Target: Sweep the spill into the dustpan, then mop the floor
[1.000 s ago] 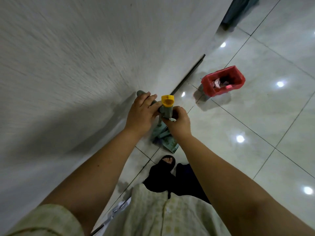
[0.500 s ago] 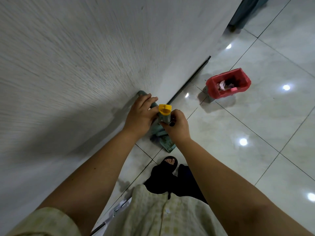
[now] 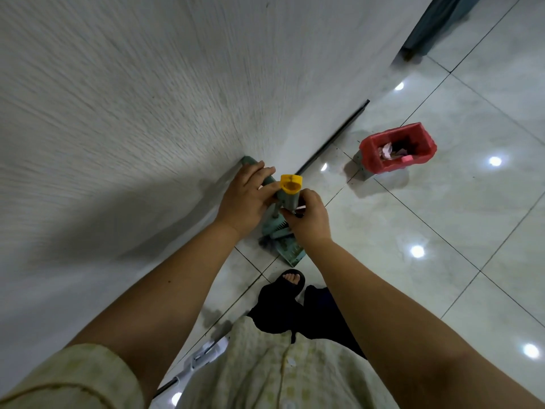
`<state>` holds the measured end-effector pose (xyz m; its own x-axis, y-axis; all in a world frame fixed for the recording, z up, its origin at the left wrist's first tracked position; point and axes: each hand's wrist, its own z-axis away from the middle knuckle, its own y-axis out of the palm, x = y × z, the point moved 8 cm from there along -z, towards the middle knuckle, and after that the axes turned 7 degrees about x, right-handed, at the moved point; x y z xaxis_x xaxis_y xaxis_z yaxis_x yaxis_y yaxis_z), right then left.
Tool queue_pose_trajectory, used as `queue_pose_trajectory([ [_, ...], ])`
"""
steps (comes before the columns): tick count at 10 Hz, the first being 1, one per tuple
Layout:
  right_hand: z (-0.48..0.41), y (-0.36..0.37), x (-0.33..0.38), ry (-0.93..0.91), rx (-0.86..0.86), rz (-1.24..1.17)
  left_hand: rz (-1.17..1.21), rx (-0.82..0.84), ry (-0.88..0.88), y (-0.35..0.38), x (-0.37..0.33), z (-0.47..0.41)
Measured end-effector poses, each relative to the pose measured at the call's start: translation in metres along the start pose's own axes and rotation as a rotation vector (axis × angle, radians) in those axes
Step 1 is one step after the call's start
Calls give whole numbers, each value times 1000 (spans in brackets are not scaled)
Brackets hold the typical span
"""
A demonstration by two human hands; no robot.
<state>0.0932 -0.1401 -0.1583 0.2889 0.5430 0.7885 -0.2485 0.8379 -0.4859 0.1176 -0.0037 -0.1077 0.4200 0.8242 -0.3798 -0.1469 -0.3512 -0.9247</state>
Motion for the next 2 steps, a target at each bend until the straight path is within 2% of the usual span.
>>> queue_pose_trajectory([
  [1, 2, -4, 6, -32, 44, 39, -55, -4, 15, -1, -1, 3],
  [2, 6, -10, 11, -31, 88, 99, -65, -67, -70, -12, -4, 5],
])
